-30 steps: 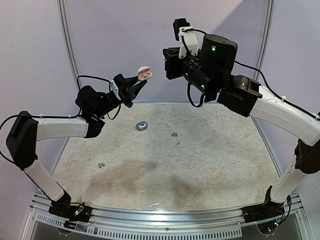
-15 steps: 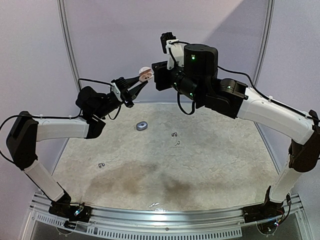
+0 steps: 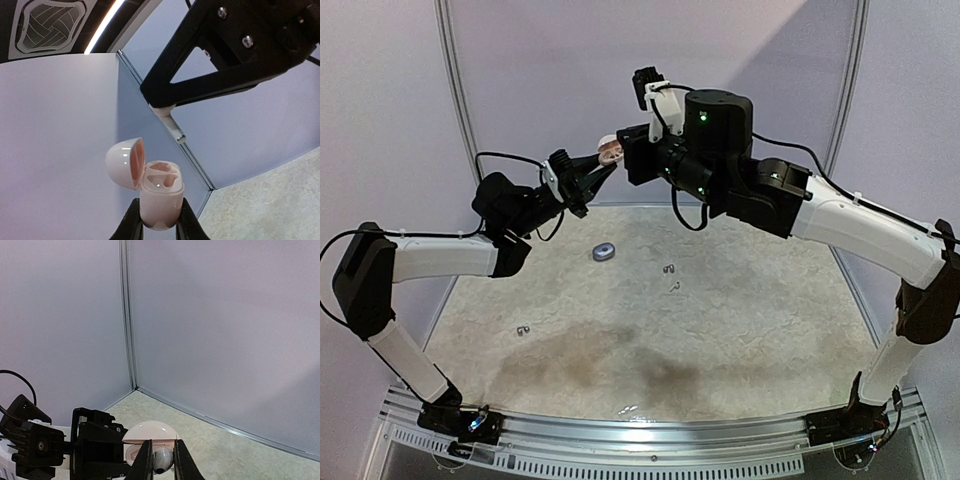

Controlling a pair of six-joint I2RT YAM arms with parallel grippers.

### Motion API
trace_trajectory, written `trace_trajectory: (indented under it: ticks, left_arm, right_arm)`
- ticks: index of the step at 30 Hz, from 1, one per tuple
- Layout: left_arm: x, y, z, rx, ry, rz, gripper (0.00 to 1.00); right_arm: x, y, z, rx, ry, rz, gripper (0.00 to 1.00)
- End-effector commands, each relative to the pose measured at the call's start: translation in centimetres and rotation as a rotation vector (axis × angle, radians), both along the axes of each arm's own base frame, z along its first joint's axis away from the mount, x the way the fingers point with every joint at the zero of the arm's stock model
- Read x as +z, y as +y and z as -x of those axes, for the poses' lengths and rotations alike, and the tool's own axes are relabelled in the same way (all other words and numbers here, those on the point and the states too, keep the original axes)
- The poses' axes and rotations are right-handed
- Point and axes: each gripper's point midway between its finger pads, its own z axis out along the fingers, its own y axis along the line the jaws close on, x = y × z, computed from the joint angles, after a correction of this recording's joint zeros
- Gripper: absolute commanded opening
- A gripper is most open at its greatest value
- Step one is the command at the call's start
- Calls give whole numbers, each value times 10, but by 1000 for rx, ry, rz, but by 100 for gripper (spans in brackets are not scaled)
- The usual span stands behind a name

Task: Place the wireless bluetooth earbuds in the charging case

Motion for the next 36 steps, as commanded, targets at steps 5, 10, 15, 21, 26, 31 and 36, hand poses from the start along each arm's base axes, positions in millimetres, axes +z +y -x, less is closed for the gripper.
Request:
trace_trajectory:
  ticks: [5, 10, 15, 21, 26, 31, 36]
  left_arm:
    - [-18, -11, 21, -271, 247, -46, 0]
    - [-32, -15, 51, -539, 388, -174, 0]
    - [-32, -13, 67, -693, 457, -259, 0]
    - [-19, -11, 84, -832, 469, -336, 0]
    - [-6, -13, 96, -907, 483, -377, 0]
    - [6, -17, 107, -946, 496, -383, 0]
    - [13, -20, 105, -930, 511, -353, 0]
  right_arm:
    - [10, 11, 17, 106, -149, 85, 0]
    - [39, 5, 65, 332, -307, 116, 0]
    - [40, 0, 107, 545, -449, 247, 0]
    - [37, -10, 144, 822, -577, 285, 0]
    - [38, -13, 142, 847, -660, 305, 0]
    - [32, -5, 137, 840, -752, 356, 0]
    - [21, -6, 143, 868, -769, 361, 0]
